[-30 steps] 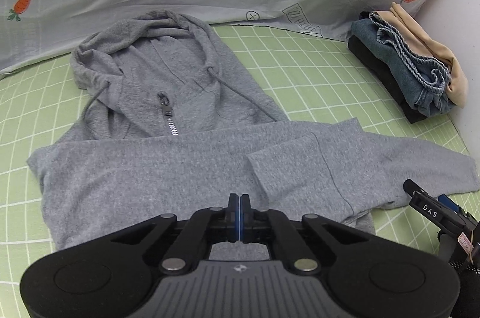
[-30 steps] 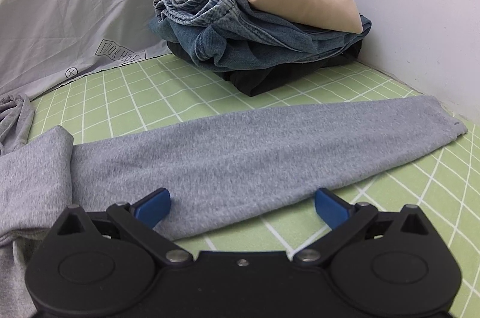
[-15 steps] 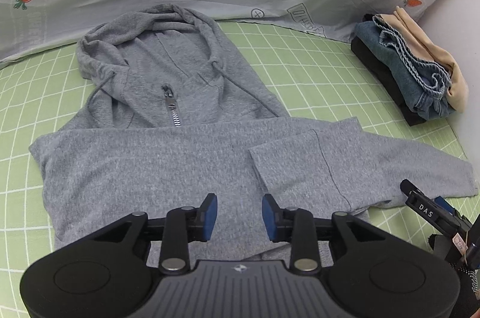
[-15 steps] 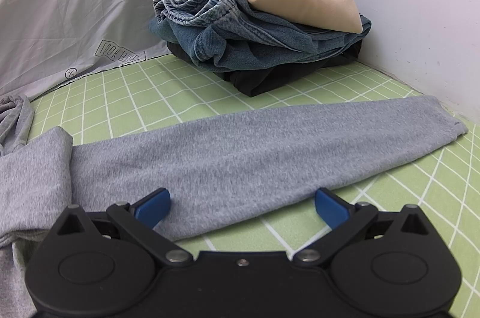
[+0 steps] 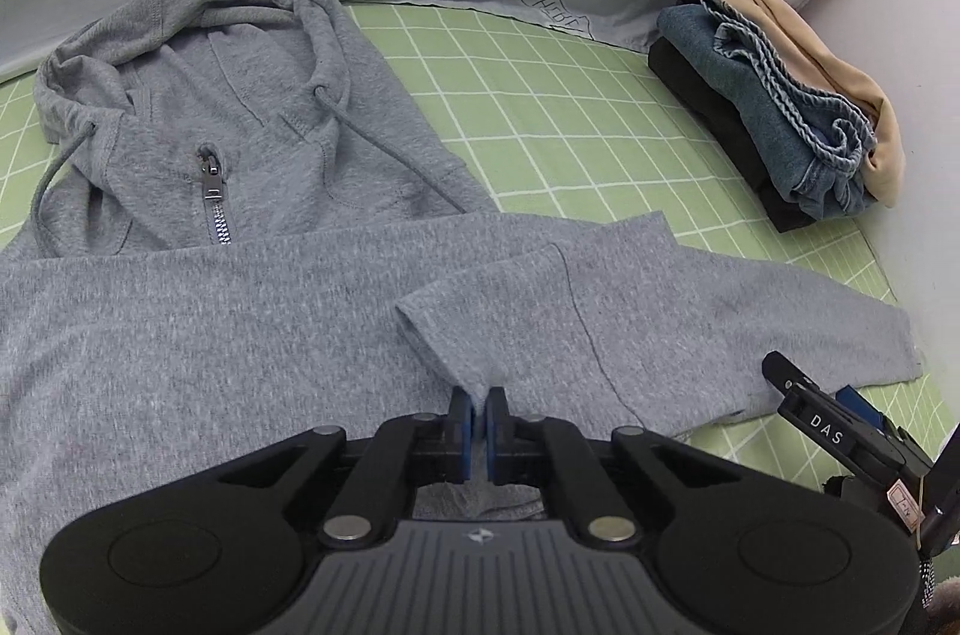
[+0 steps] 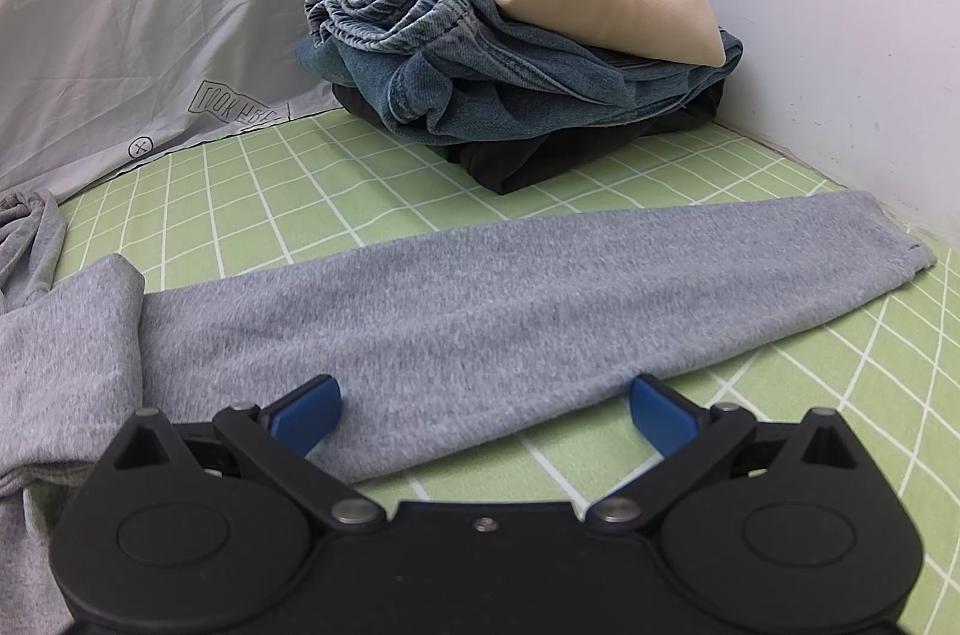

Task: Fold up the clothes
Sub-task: 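Pinch the folded sleeve with the left tool and straighten it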

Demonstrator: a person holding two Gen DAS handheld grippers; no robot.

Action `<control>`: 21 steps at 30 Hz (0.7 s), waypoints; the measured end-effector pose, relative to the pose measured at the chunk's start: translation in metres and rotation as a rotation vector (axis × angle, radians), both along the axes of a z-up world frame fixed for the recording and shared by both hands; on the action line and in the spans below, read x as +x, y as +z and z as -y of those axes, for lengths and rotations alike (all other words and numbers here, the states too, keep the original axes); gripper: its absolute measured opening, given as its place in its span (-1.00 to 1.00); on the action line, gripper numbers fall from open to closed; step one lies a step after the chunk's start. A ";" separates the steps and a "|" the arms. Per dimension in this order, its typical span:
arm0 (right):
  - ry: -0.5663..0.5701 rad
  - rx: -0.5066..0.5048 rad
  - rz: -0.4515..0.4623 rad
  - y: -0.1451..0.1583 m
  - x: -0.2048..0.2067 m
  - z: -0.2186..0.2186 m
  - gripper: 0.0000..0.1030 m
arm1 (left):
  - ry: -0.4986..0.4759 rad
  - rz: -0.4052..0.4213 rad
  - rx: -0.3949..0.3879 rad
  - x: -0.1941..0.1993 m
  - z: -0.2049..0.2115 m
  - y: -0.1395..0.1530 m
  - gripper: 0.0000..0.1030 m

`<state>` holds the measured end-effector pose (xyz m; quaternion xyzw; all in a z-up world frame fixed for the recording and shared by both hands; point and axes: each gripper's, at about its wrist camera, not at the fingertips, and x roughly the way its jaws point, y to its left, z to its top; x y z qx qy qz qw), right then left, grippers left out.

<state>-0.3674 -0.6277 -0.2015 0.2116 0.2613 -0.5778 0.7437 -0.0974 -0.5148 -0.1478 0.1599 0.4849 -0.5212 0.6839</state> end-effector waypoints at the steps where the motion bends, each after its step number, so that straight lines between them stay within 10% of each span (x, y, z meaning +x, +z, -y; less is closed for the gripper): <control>1: 0.000 0.000 0.000 0.000 0.000 0.000 1.00 | 0.004 0.010 -0.002 0.001 -0.004 0.003 -0.91; 21: 0.001 0.000 0.000 0.000 0.000 0.000 1.00 | 0.348 0.146 0.111 0.089 -0.126 0.039 -0.88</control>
